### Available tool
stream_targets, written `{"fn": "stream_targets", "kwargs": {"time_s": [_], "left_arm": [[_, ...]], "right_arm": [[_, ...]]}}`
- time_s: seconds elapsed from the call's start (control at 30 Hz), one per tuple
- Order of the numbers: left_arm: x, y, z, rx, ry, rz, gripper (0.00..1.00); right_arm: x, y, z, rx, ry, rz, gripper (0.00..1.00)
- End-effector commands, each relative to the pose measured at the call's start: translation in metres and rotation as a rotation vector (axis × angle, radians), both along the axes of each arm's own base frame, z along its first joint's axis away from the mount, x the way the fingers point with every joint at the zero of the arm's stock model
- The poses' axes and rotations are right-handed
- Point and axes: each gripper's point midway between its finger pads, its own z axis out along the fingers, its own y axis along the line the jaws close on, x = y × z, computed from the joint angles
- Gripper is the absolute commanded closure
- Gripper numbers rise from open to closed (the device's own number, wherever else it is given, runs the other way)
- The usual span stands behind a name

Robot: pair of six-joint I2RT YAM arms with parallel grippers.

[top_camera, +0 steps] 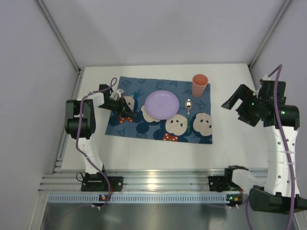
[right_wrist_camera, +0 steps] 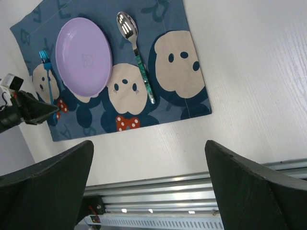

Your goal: Set the dinner table for one person

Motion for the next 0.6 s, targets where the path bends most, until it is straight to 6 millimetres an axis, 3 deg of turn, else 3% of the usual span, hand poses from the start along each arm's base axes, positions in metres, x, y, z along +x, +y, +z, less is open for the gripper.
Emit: {"fn": "stream_targets", "kwargs": {"time_s": [0.0,0.13,0.23,0.37,0.4,0.5,0.57], "left_arm": [[-0.016,0.015,-0.014,0.067,0.107,0.005,1.00],[-0.028,0.020,-0.030,0.106,0.180,0.008,0.99],[-0.036,0.026,-0.039,0.163,0.214,0.012,0.93],[-0.042,0.031,-0.043,0.206,0.235,0.012,0.79],[-0.045,0.033,-0.044,0.216,0.251,0.013,0.69],[-0.046,0.040,-0.048,0.274,0.267,0.011,0.57],[-0.044,0.044,-0.047,0.301,0.266,0.017,0.56]], "right_arm": [[0.002,0.004,0.004,-0.016,-0.031,0.029,0.00],[0.004,0.005,0.002,-0.016,-0.027,0.037,0.00],[0.004,0.006,0.000,-0.016,-0.025,0.040,0.00],[0.004,0.007,0.000,-0.018,-0.025,0.046,0.00],[0.005,0.007,0.000,-0.019,-0.023,0.044,0.00],[0.004,0.008,0.001,-0.021,-0.027,0.051,0.00],[0.004,0.008,0.001,-0.024,-0.029,0.055,0.00]]}}
